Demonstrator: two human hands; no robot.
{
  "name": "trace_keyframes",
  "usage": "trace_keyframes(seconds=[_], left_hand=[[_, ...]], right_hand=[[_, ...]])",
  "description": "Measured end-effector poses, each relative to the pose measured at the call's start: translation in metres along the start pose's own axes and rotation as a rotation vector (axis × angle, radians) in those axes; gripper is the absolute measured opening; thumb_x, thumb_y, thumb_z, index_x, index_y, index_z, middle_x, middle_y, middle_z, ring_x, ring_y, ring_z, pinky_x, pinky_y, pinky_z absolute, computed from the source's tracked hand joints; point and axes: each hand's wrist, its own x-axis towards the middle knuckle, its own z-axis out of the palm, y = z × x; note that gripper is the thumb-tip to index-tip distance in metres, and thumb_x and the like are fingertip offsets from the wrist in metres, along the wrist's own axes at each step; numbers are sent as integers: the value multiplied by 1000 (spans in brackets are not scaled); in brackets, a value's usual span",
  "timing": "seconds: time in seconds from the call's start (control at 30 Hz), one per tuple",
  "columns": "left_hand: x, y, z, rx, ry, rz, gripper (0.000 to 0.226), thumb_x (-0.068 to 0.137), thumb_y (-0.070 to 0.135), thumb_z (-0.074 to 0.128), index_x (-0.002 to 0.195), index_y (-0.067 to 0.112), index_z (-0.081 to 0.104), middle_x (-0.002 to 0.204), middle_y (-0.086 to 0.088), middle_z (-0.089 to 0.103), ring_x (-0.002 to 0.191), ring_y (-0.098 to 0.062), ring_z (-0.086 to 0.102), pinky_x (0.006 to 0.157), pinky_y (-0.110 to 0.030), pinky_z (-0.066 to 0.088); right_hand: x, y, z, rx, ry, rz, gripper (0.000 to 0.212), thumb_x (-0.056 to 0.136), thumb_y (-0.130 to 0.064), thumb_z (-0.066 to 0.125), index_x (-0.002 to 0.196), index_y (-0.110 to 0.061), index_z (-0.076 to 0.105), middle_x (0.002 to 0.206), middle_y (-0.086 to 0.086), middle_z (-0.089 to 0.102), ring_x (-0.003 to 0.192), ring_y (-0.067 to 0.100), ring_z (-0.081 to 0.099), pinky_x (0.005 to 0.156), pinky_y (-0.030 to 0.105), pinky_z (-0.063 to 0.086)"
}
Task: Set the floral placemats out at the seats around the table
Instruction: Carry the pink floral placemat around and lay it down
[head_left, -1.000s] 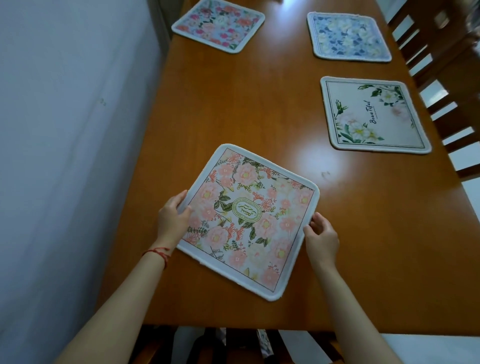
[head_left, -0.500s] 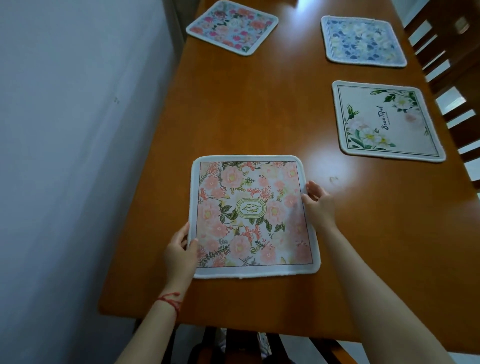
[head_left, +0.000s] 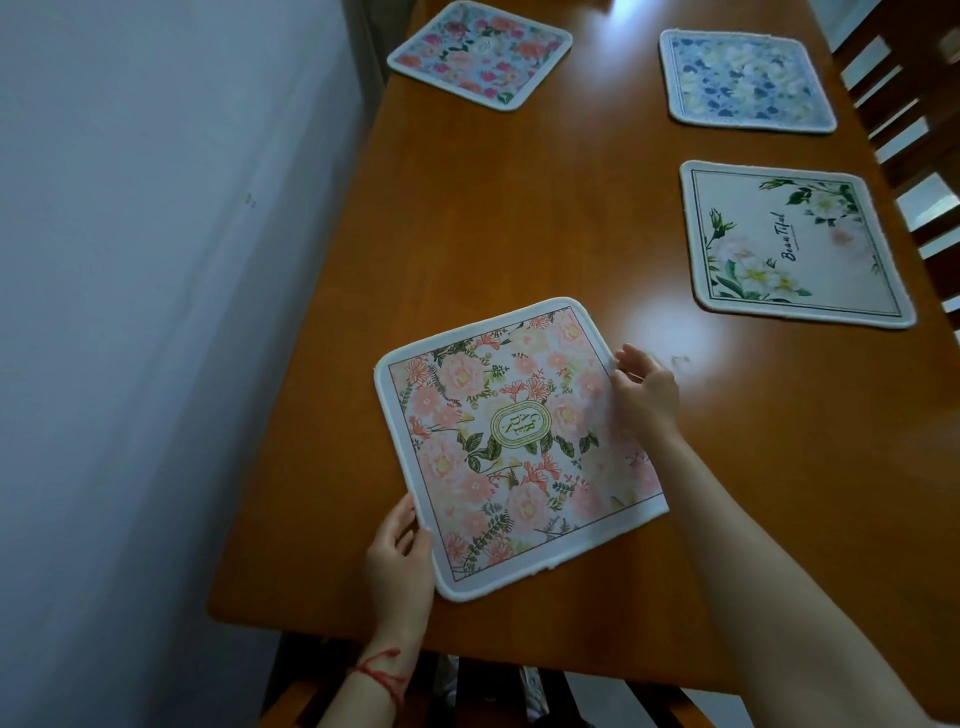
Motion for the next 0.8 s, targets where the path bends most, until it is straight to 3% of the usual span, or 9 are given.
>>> trace_keyframes(seconds=[0.2, 0.33, 0.43, 0.53, 0.6, 0.7, 0.8], left_hand=[[22, 24, -5, 74, -36, 117, 42, 91, 3, 51, 131, 12, 49, 130, -5, 56, 117, -16, 51, 92, -27, 44], [49, 43, 3, 164, -114, 224, 44, 91, 4, 49, 134, 12, 44, 136, -5, 51, 124, -20, 48, 96, -25, 40], [71, 57, 13, 226, -165, 317, 45, 91, 6, 50, 135, 13, 43, 137, -6, 49, 123, -21, 49, 93, -25, 44], [95, 71, 25, 362, -203, 417, 44, 92, 9, 49, 136, 15, 42, 139, -6, 48, 94, -15, 62, 66, -10, 49], [110, 82, 33, 435, -237, 500, 43, 92, 8, 49, 135, 12, 44, 134, -7, 52, 81, -4, 55, 60, -4, 43], [128, 102, 46, 509, -275, 590, 42, 91, 4, 49, 133, 7, 47, 112, -3, 61, 89, -16, 54, 69, -16, 44], [142, 114, 56, 563, -315, 631, 43, 91, 5, 50, 134, 7, 46, 127, -10, 55, 101, -22, 56, 83, -30, 52]], right_hand=[[-26, 11, -15, 38, 65, 31, 45, 88, -5, 56, 132, -2, 46, 124, 12, 58, 112, 23, 57, 89, 23, 46], [-54, 25, -21, -9, 82, 28, 42, 88, -3, 55, 129, -2, 48, 124, 14, 58, 110, 24, 58, 85, 23, 51], [-76, 35, -21, -32, 87, 46, 42, 87, -4, 56, 129, -3, 49, 125, 14, 57, 109, 25, 58, 84, 32, 54], [-98, 46, -21, -71, 109, 73, 41, 88, -6, 57, 128, -2, 49, 119, 14, 60, 105, 26, 60, 82, 32, 54], [-110, 53, -19, -101, 120, 86, 40, 88, -7, 57, 126, -2, 50, 113, 13, 61, 98, 24, 60, 79, 36, 55], [-125, 59, -15, -106, 151, 121, 40, 87, -6, 59, 126, -4, 52, 111, 11, 61, 96, 23, 59, 79, 41, 55], [-138, 62, -11, -91, 212, 155, 41, 87, -6, 58, 128, -6, 51, 118, 11, 58, 101, 29, 60, 80, 46, 55]])
